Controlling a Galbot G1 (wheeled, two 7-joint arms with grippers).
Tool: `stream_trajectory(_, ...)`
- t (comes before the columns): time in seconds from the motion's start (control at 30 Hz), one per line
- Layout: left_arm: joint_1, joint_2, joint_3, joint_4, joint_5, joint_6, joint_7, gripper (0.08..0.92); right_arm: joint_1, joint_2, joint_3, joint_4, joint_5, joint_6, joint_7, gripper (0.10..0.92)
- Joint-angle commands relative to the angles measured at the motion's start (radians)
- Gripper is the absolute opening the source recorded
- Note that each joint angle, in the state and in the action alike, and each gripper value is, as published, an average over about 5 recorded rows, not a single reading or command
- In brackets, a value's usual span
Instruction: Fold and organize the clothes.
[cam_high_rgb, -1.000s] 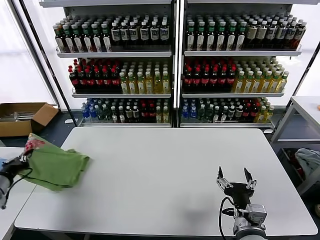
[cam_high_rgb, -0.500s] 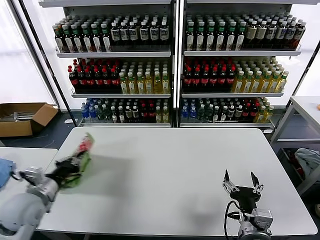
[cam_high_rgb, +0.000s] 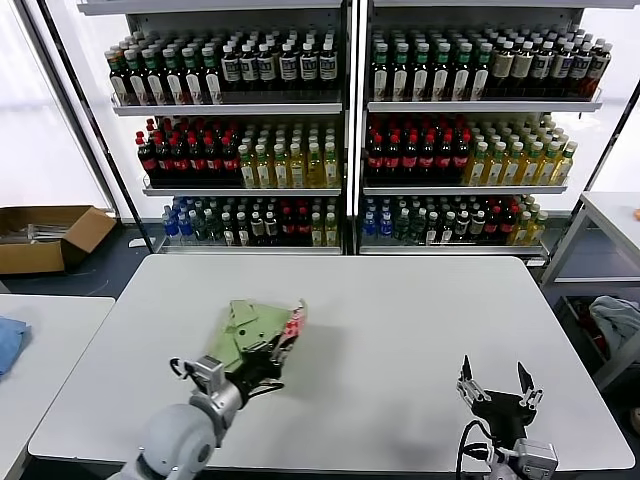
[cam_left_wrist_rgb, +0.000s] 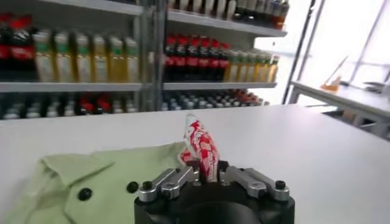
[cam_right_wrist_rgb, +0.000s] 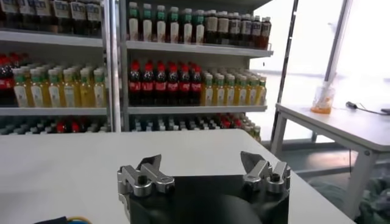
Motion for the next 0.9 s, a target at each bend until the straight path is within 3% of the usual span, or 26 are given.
stream_trajectory(0.03,-0.113,-0.183,0.196,0.079,-0.039,-0.051,-0.057,0.306,-0.002,0.027,-0.025,0.003,-0.058,-0.019,0.002,0.823)
stream_trajectory(0.17,-0.095,-0.173,0.179,0.06,-0.044,-0.066,-0.059,0.436,0.032,0.025,-0.047,-0.017,-0.048,-0.04,0.003,0.823)
stream_trajectory(0.27,-0.088,-0.15,0.136,0.043,-0.017,-0.072,-0.073,0.523,0.064,0.012,-0.073,-0.026,0.039,-0.074,-0.008,0.823)
stream_trajectory(0.57,-0.073,-0.018,-0.049,-0.051,0.13,-0.022,-0.136,0.78,0.361,-0.113,-0.235,-0.111,0.588,-0.236,0.063,0.823)
stream_trajectory(0.9,0.011,-0.009,-0.201,-0.062,0.148,-0.009,-0.166,0.823,0.563,-0.105,-0.453,-0.318,0.725,-0.238,0.14,0.823)
